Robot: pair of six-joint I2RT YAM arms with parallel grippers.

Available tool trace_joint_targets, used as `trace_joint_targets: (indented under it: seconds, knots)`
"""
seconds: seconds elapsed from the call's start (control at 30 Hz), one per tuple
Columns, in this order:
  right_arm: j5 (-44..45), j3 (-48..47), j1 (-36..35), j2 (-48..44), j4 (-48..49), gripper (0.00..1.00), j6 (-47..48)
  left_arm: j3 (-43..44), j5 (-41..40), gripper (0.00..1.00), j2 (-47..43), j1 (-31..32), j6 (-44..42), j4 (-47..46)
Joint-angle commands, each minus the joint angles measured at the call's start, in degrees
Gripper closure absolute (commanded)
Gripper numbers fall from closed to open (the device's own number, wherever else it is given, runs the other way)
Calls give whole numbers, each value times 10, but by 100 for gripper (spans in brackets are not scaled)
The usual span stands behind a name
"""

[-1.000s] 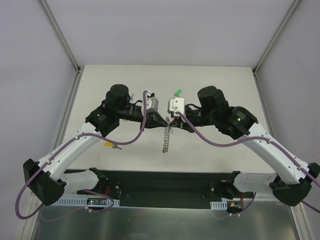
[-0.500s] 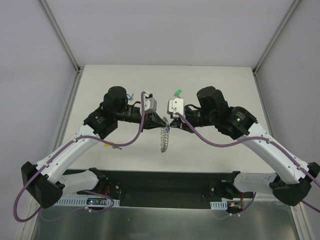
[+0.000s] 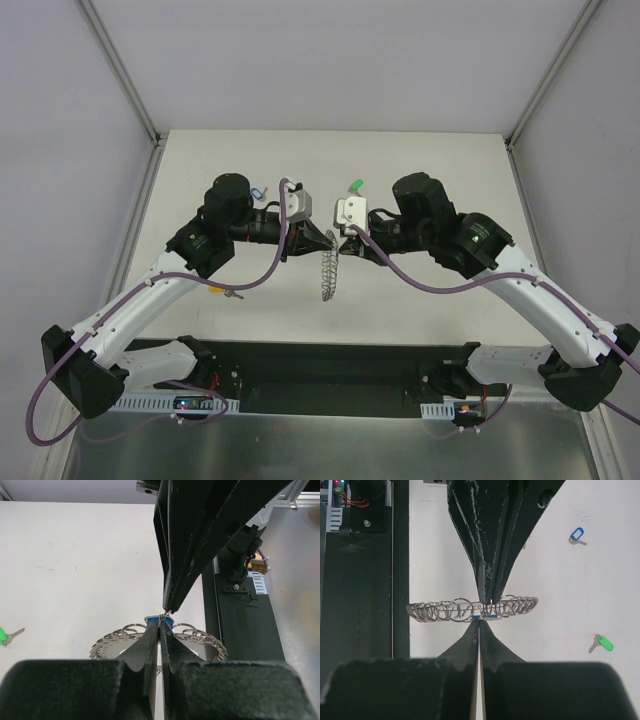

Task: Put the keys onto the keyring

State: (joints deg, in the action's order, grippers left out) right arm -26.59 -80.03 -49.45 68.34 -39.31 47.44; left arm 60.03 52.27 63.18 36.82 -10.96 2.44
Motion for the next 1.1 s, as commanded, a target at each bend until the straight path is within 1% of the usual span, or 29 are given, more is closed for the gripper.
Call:
trace_joint_targets:
  seconds: [0.0, 0.27, 0.37, 0.4, 0.43, 0.63, 0.67, 0.77, 0.9, 0.97, 1.0, 1.03, 1.07]
  knots:
    - [-19, -12, -4, 3, -6, 99, 7, 2, -6, 100, -16, 4, 30, -63]
    - [-13, -14, -4, 11, -11, 99, 11, -5, -35, 100, -32, 4, 58, -94]
    - [-15, -14, -3, 16, -11, 99, 10, -31, -53, 100, -47, 4, 87, -148]
    - [-14, -14, -3, 18, -9, 99, 9, -52, -59, 100, -52, 4, 95, -167]
    - [-13, -15, -3, 18, -9, 99, 7, -62, -63, 100, -56, 4, 105, -208]
    - [16, -18, -4, 9, 5, 99, 5, -137, -111, 100, -82, 4, 147, -299]
    - [21, -21, -3, 12, 5, 99, 5, -147, -116, 100, -87, 4, 156, -330]
    - [23, -30, -4, 18, -4, 99, 5, -176, -129, 100, -92, 4, 175, -375]
    - [22, -36, -3, 23, -10, 99, 2, -192, -138, 100, -89, 4, 192, -400]
    - [25, -35, -4, 23, -8, 99, -4, -199, -155, 100, -93, 4, 200, -410]
    - [26, -35, -4, 22, -7, 99, -5, -207, -162, 98, -94, 4, 200, -418]
    - [28, -36, -3, 22, -7, 99, -7, -213, -169, 91, -96, 4, 201, -422]
    - [29, -37, -4, 23, -7, 99, -9, -220, -169, 90, -101, 4, 201, -423]
